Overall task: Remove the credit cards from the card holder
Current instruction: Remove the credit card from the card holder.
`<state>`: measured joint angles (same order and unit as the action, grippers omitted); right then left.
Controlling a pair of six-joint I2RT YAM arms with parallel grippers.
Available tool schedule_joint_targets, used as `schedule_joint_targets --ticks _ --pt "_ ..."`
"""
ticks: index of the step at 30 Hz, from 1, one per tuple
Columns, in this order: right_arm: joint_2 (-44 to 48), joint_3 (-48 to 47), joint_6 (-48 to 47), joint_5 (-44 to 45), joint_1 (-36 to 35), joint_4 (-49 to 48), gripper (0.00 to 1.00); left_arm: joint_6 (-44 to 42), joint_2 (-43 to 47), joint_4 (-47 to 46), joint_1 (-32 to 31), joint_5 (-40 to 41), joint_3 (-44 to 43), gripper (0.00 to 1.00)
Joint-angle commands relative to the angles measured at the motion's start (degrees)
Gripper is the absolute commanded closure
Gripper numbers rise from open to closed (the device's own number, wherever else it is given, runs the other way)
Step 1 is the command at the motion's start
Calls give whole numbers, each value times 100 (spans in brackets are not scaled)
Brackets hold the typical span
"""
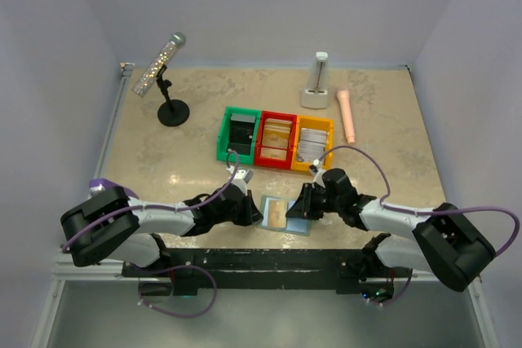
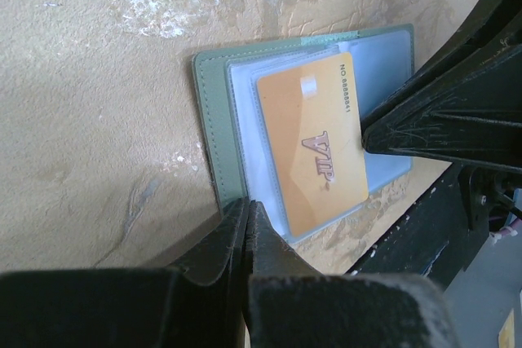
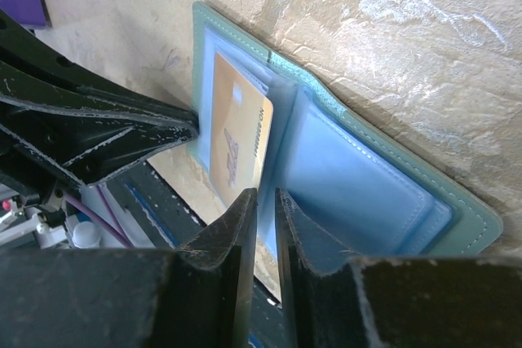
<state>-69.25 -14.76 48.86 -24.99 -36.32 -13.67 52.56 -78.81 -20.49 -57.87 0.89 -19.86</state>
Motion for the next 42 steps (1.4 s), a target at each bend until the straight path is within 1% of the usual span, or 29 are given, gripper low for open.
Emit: schedule_joint_targets --ticks 1,5,10,18,22,29,31,35,42 --pt "0 -70 -131 -32 28 49 80 -35 -197 405 30 166 149 100" --pt "-44 -97 -149 -93 28 31 80 -35 -197 405 30 158 140 100" --pt "-124 -97 -87 -164 28 -109 73 -35 -153 423 30 123 131 100" --pt "-44 -167 -149 -146 28 49 67 -166 875 572 30 87 9 100" --pt "-88 -202 -158 -164 28 58 66 -289 1043 590 30 -9 -193 100" --pt "-150 -334 -140 -208 19 84 66 -422 543 511 30 -62 -536 100" --pt "-159 -378 -140 -234 19 84 65 -404 358 572 30 60 -607 100" --pt "-229 -501 -123 -304 37 154 61 -369 59 573 65 131 -625 100" --pt "-527 -528 -8 -471 28 -135 60 -343 -284 476 65 105 -660 100"
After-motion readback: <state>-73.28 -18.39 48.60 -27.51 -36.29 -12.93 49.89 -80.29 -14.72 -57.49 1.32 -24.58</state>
